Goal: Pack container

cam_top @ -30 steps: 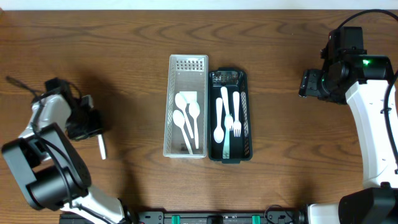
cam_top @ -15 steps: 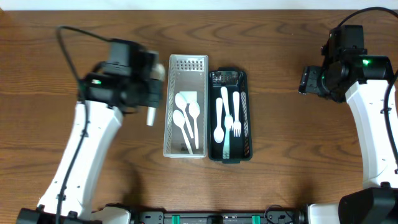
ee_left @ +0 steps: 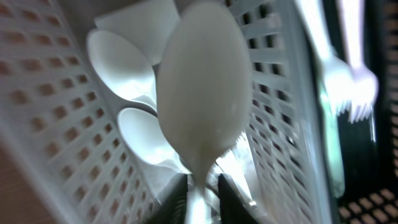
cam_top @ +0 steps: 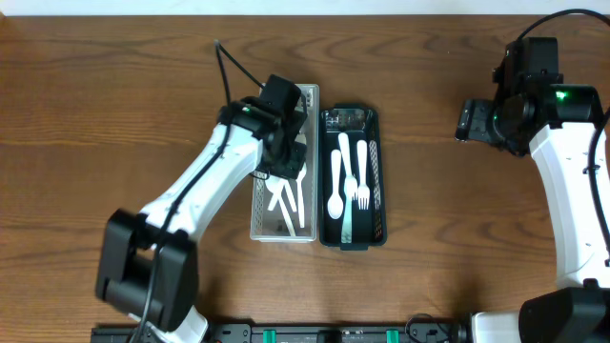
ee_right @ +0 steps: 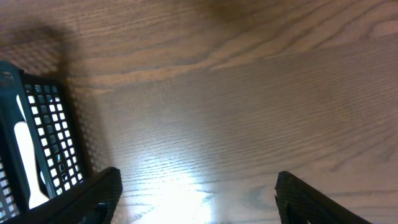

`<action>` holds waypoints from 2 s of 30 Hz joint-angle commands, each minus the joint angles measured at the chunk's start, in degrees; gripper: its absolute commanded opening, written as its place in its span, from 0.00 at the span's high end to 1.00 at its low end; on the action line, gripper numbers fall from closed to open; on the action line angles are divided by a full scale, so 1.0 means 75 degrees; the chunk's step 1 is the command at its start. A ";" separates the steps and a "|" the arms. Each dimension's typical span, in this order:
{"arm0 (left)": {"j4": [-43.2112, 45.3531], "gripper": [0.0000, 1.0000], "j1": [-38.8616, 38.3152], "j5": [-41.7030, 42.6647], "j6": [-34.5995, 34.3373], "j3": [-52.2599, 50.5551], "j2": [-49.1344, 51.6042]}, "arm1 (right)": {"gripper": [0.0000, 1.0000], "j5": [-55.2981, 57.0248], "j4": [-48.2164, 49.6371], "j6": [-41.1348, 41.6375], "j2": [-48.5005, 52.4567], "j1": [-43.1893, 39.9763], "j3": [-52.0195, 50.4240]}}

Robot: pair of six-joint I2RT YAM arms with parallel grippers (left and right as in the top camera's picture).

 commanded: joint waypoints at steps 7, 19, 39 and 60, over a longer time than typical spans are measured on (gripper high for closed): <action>0.0321 0.01 0.0050 -0.1183 0.0137 0.0254 -0.0353 | 0.04 0.0111 0.0813 -0.0402 0.0047 -0.0023 -0.0003; 0.2157 0.02 0.1524 -0.2643 0.0262 0.0475 -0.1483 | 0.01 0.0055 0.4331 -0.1037 0.0064 0.0006 -0.0003; 0.2535 0.02 0.2346 -0.2847 0.0125 -0.2935 -0.6983 | 0.01 0.1134 0.3354 -0.0367 -0.5817 0.0303 -0.4089; 0.0909 0.02 0.2346 -0.2696 0.0099 -0.5622 -1.0605 | 0.01 0.1338 0.0420 -0.0478 -1.0165 0.0571 -0.6583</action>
